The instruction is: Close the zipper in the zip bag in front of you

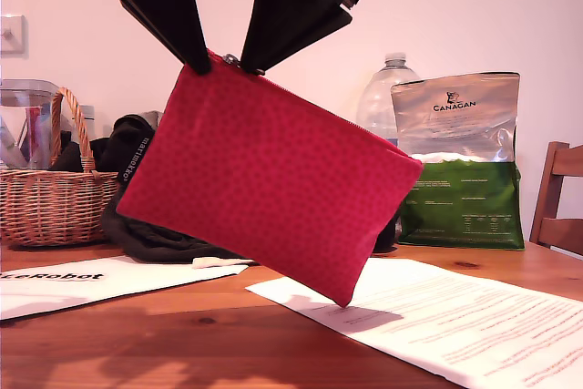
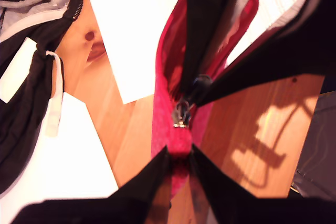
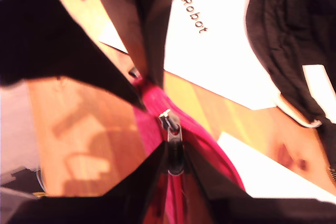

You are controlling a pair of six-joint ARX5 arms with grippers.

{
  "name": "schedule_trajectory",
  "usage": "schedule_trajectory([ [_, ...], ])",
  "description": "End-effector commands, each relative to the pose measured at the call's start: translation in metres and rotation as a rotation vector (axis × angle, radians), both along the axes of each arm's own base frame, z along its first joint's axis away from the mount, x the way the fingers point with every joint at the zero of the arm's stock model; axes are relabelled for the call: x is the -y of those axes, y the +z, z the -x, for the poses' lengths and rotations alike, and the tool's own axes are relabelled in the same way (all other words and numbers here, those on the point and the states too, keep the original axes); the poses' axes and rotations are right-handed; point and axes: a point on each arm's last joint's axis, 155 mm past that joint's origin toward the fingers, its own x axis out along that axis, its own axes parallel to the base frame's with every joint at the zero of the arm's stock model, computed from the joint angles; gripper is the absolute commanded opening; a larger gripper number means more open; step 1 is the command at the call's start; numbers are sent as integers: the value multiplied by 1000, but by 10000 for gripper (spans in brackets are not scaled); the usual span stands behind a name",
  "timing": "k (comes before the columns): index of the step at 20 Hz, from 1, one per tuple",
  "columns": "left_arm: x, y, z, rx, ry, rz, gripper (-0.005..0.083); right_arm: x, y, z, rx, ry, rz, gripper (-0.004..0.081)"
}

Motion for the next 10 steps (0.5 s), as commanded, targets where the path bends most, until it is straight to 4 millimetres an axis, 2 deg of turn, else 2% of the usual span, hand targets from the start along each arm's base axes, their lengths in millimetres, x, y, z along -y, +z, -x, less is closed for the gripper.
schedule_trajectory([
  [1,-4,1,1,14,-4,-22,-22,10,-11,-3,-17,-26,48,-13],
  [10,-7,0,-2,27,8,-39,-22,27,-20,-5,-41,-59,102,-13],
])
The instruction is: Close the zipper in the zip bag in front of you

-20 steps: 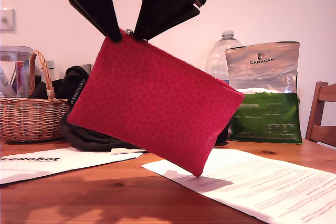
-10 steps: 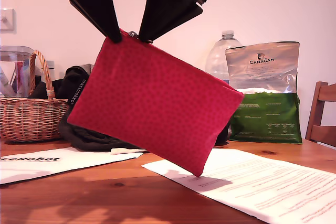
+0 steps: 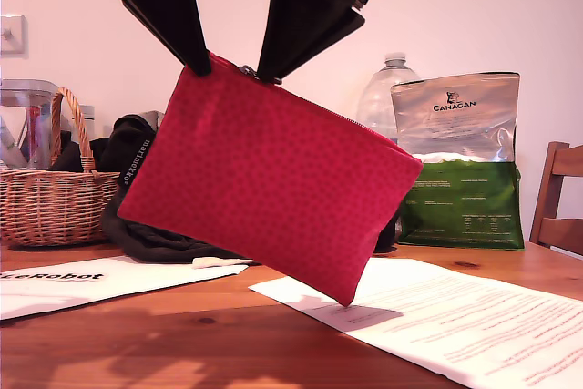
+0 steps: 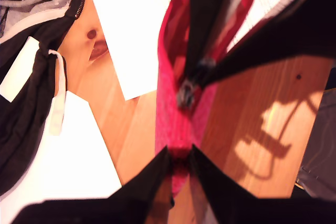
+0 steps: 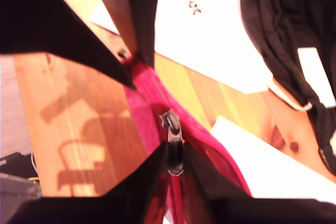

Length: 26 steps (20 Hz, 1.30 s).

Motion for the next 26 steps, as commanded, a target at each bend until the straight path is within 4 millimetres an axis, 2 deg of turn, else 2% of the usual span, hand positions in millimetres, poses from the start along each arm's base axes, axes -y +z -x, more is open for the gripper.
schedule_trajectory([
  [1,-7,1,-2,14,10,-23,-22,16,-14,-5,-28,-42,51,-13],
  [9,-9,1,-6,32,20,-33,-22,17,-13,-7,-27,-47,47,-9],
  [13,-7,2,-7,47,-12,-36,-22,7,-11,1,-8,62,42,106],
  [15,-7,2,-6,51,-32,-39,-22,6,-10,1,47,137,68,124],
  [19,-4,5,-9,70,-41,-29,-22,-1,-6,-3,149,263,95,124],
  [23,-3,6,-10,80,-55,-27,-22,-4,-16,-6,164,311,130,124],
  [26,0,6,-8,72,-70,-15,-22,-9,-14,-13,201,316,121,124],
])
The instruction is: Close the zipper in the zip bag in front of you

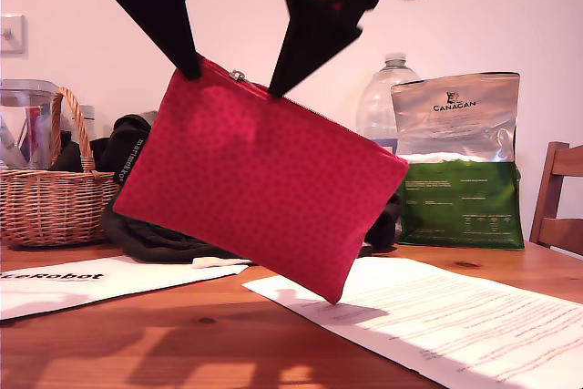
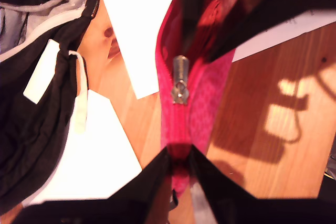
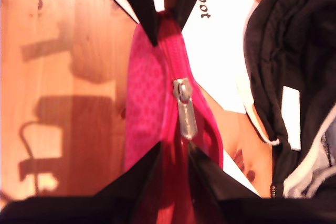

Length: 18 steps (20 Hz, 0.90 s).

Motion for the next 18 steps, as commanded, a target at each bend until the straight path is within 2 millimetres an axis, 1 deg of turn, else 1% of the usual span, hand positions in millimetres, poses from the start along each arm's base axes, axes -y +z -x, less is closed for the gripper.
schedule_trajectory([
  [1,3,4,0,10,-13,19,-22,-3,-4,-6,22,-4,3,124],
  [4,3,4,0,11,-14,19,-22,0,-3,-11,46,-22,14,124],
  [9,3,4,0,11,-16,17,-22,4,-5,-13,43,-34,26,124],
  [18,7,6,-1,29,-35,22,-22,-2,-2,-10,42,-15,5,121],
])
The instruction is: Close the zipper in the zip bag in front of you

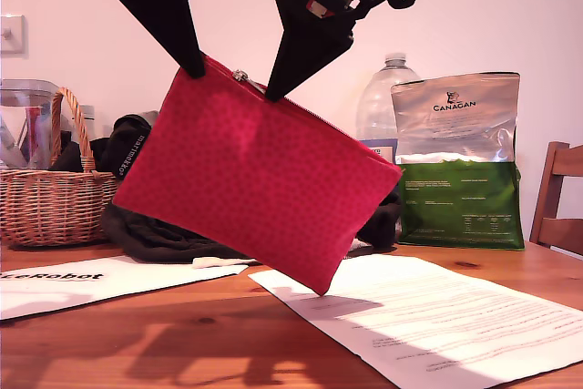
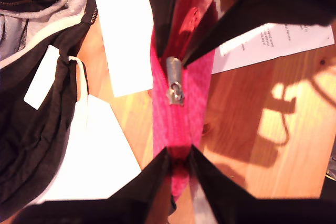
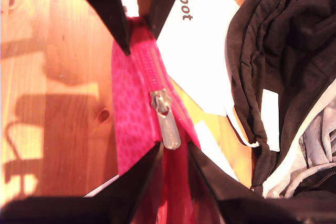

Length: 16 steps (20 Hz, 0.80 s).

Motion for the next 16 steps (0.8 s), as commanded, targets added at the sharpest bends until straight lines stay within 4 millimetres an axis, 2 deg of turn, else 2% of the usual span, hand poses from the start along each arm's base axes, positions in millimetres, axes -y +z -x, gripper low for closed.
schedule_trajectory([
  [1,4,5,0,20,-16,15,-22,-4,-6,3,-12,16,0,121],
  [7,7,5,1,23,-24,16,-22,-9,-5,8,-33,44,-24,115],
  [12,6,5,1,24,-22,15,-22,-8,-6,8,-35,36,-22,-5],
  [16,1,4,-3,41,-5,-9,-22,-6,-8,10,-47,33,-11,-13],
])
